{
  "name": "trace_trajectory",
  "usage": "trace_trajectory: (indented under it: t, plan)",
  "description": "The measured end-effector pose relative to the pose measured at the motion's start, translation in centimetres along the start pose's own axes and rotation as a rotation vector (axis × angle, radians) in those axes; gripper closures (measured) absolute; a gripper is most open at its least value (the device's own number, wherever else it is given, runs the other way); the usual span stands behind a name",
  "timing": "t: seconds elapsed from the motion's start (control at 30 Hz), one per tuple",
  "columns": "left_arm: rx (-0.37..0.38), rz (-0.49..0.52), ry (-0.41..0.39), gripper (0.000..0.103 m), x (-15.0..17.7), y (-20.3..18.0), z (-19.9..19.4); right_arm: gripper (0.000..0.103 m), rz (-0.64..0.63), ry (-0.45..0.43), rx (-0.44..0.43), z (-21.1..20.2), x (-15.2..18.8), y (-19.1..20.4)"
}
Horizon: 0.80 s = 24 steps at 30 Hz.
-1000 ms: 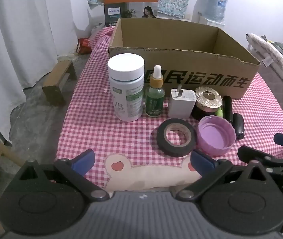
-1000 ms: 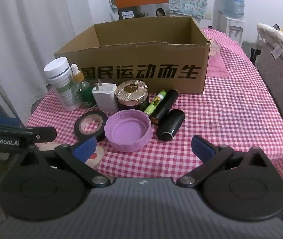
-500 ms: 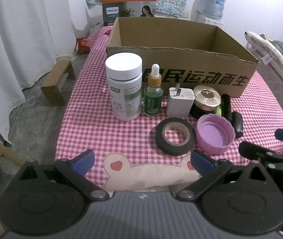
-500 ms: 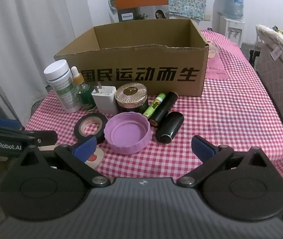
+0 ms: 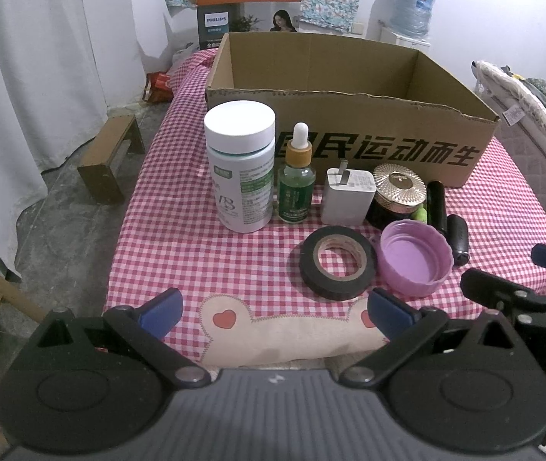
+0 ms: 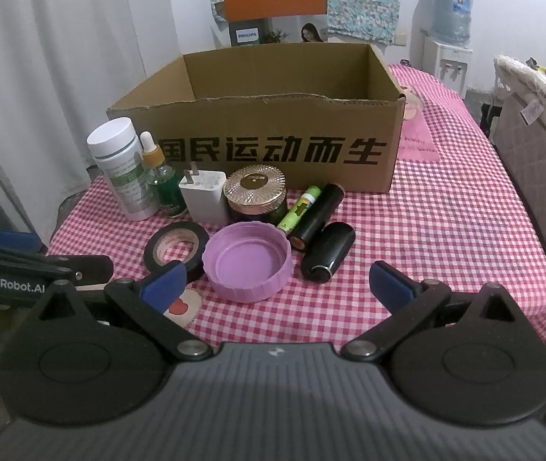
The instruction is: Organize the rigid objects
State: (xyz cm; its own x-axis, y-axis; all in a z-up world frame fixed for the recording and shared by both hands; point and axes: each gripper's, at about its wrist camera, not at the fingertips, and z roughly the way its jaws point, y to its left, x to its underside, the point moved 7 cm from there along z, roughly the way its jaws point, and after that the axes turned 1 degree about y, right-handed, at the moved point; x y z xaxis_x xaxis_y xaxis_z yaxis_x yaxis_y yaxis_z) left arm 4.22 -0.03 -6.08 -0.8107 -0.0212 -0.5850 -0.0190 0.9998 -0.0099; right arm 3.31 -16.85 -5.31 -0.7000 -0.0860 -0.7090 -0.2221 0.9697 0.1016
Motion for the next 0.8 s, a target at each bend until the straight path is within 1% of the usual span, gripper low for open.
trace_trajectory:
  t: [0.8]
  plan:
    - [0.006, -0.003, 0.009, 0.0, 0.06, 0.26, 0.23, 0.001, -0.018, -0.014, 0.012, 0.06, -0.23, 0.33]
